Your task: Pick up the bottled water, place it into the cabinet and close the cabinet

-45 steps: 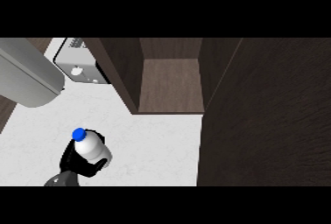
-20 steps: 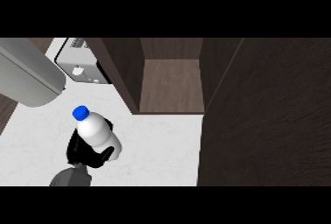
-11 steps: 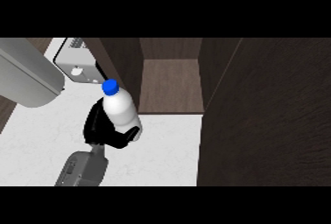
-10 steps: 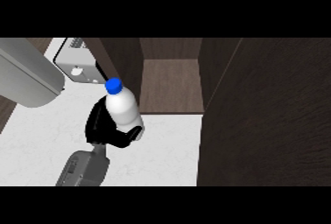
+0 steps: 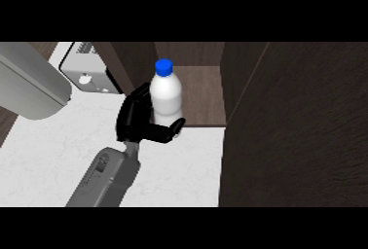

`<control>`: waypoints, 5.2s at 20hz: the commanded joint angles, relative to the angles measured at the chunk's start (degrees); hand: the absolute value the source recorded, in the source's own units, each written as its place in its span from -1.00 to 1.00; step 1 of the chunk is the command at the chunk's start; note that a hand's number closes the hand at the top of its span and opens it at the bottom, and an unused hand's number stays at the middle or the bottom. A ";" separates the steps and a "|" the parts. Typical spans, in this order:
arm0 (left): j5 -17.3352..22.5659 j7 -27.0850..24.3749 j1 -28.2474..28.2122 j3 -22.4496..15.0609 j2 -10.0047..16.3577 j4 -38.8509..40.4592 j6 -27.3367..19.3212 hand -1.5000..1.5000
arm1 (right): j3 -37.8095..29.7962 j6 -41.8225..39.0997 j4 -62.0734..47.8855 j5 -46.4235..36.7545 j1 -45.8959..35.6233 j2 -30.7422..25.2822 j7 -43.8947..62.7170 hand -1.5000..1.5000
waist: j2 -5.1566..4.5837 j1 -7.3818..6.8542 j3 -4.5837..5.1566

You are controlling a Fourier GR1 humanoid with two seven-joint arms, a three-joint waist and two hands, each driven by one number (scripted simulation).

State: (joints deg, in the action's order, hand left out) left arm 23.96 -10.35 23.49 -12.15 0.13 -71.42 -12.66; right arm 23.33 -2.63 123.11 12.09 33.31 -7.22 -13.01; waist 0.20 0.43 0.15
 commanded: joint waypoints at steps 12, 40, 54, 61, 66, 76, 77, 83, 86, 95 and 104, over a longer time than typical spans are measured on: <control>-8.23 3.23 20.18 -1.49 -0.12 12.81 -17.03 1.00 | -1.22 -1.20 -2.50 2.31 -3.40 -0.33 0.85 -1.00 | -0.77 2.59 -0.19; -19.13 -5.14 37.32 1.42 2.62 51.81 -28.39 -1.00 | 0.34 -2.52 -5.66 1.50 -4.36 -0.32 -1.53 -1.00 | -1.85 4.49 -0.11; -17.55 -10.74 38.68 6.84 5.54 59.31 -25.89 -1.00 | -0.03 -1.82 -5.77 1.69 -4.29 0.44 -2.68 -1.00 | -1.70 3.58 -0.09; -13.61 -22.02 35.40 11.23 4.68 56.09 -17.50 -1.00 | 0.10 -1.89 -5.16 0.71 -3.86 -0.47 -3.01 -1.00 | -1.46 2.70 -0.05; -10.10 -28.19 34.19 14.73 4.49 54.26 -8.77 -1.00 | -2.01 -2.94 -5.43 1.83 -3.45 -1.99 -3.90 -1.00 | -1.20 2.01 -0.09; -7.55 -30.04 28.83 12.99 2.31 45.63 -0.71 -1.00 | 0.03 -0.27 -0.92 1.38 0.79 -1.63 -2.31 -1.00 | 0.20 -0.96 -0.12; -7.83 -27.87 28.71 11.43 0.40 43.87 -2.91 -1.00 | 1.46 1.37 -1.74 -0.40 0.38 -0.14 -2.37 -1.00 | 0.42 -1.41 -0.14; -4.42 -27.90 22.45 6.55 -0.13 36.49 -0.91 -1.00 | 1.04 1.29 -2.79 -0.68 -0.32 -0.55 -2.34 -1.00 | 0.66 -2.43 -0.15; -3.07 -24.25 18.19 5.07 3.46 29.30 2.08 -1.00 | 2.92 1.77 0.59 -1.03 3.95 -1.01 -3.17 -1.00 | 0.75 -2.26 -0.15; -1.95 -13.75 0.55 -5.52 2.61 1.19 -2.32 -1.00 | 1.45 1.64 1.58 -0.14 2.33 -2.28 -0.93 -1.00 | 0.92 -3.41 -0.16; -2.71 -1.77 -20.41 -14.74 6.97 -33.55 -7.22 -1.00 | 5.01 2.34 5.25 -4.33 3.10 -3.93 0.28 -1.00 | 0.36 -1.44 -0.15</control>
State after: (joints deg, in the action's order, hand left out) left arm 21.76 -16.13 11.68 -23.23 5.12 -92.71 -18.20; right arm 26.19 -0.47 125.03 10.23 34.97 -9.61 -13.67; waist 0.66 -1.65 -0.06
